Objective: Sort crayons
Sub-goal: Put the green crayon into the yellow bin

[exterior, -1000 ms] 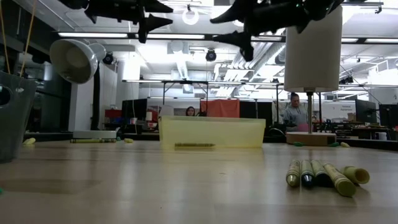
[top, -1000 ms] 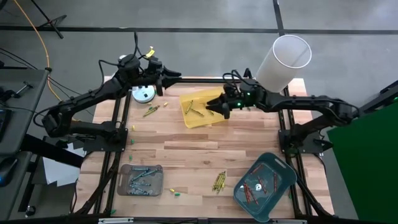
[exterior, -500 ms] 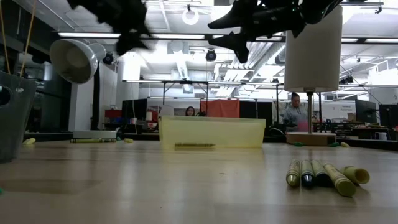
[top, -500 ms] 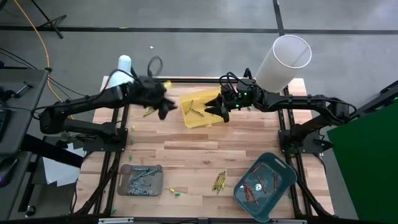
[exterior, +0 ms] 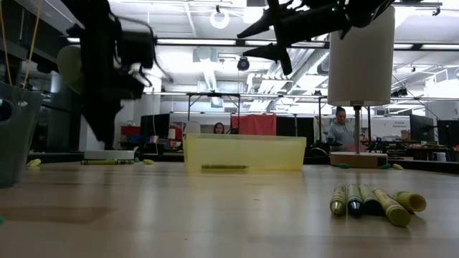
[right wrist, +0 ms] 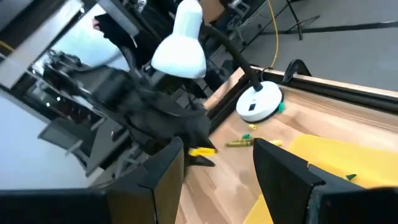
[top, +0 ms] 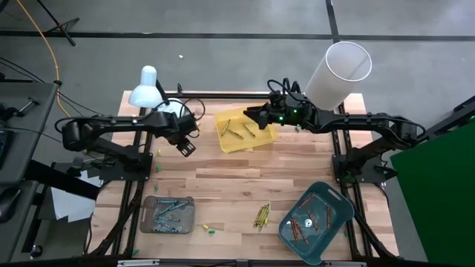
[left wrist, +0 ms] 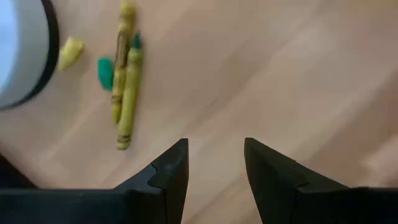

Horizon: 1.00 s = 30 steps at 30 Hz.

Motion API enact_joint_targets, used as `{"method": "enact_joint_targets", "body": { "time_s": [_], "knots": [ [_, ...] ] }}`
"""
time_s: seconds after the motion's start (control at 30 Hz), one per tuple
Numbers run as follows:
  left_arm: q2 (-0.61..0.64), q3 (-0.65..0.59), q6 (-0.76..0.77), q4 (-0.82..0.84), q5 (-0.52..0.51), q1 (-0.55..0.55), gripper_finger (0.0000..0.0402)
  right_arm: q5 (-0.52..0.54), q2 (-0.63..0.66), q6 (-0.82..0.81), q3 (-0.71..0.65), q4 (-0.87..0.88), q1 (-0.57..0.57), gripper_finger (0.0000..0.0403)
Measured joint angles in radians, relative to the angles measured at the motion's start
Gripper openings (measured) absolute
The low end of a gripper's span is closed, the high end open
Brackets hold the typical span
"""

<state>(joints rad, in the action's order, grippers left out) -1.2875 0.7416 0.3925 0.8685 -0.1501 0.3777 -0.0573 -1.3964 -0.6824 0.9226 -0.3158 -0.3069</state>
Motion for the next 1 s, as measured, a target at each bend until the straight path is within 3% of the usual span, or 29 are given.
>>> {"method": "enact_joint_targets", "body": {
  "time_s": [0.5, 0.8, 1.0],
  "knots": [
    [-0.166, -0.033, -0.124, -0.139, -0.122, 0.161, 0.0142, 0.020, 0.000, -0.005, 0.000, -0.001, 0.002, 0.0184],
    [-0.234, -0.030, -0.129, -0.142, -0.066, 0.187, 0.0142, 0.015, 0.000, 0.087, 0.000, 0.046, 0.029, 0.0184],
    [-0.236, -0.031, -0.185, -0.148, 0.024, 0.188, 0.0142, -0.011, 0.000, 0.089, 0.000, 0.077, 0.035, 0.0184]
  ]
}}
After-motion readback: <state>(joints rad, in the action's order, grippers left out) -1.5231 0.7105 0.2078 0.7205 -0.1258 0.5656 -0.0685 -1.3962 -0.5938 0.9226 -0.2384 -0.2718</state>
